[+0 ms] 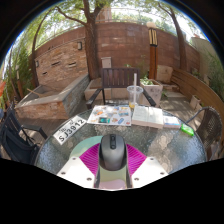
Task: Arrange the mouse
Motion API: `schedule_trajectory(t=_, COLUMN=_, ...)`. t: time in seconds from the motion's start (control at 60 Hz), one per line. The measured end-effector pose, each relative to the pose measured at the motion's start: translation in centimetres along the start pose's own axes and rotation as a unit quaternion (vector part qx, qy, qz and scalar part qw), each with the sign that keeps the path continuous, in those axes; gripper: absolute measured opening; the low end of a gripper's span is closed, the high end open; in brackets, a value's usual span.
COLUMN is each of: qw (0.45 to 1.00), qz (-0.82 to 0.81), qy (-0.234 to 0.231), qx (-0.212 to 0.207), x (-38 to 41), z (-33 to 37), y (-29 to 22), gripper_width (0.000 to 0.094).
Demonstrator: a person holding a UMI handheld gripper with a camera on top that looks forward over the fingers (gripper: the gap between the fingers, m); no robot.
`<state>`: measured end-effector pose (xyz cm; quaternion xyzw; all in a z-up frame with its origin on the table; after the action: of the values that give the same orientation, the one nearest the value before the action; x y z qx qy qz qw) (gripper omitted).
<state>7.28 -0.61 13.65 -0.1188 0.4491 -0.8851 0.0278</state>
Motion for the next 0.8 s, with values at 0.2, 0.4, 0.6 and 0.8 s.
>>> schedule_trajectory(t=0.2, qw=0.997, qz=-0.020, qy=0.007, qx=0.071, x=0.5, z=-5.1, y=5.7, gripper_width=0.0452)
schedule_trajectory(t=0.4, qw=0.998, qz=-0.003, qy=0.017, qx=0.065, x=1.5, z=-3.4, y=3.9, gripper_width=0.0855)
schedule_trajectory(t=0.6, qw=0.998, qz=0.029, qy=0.039, qx=0.039, x=5.0, z=5.5, y=-1.1, gripper_width=0.0856)
schedule_trajectory(t=0.8, qw=0.998, qz=0.041, qy=0.046, qx=0.028, x=9.6, z=13.9, y=-2.5, gripper_width=0.0856)
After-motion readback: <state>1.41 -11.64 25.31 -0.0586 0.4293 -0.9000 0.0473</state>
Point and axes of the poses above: the point between the fingertips, and its own axes, seen from behind it with the camera up: x to the left, y down, z backward, against the way the camera looks, the point moved 9 cm from there along z, backward, against the way the camera looks, and after that the axes turned 14 degrees about -y, right-handed, at the moved point
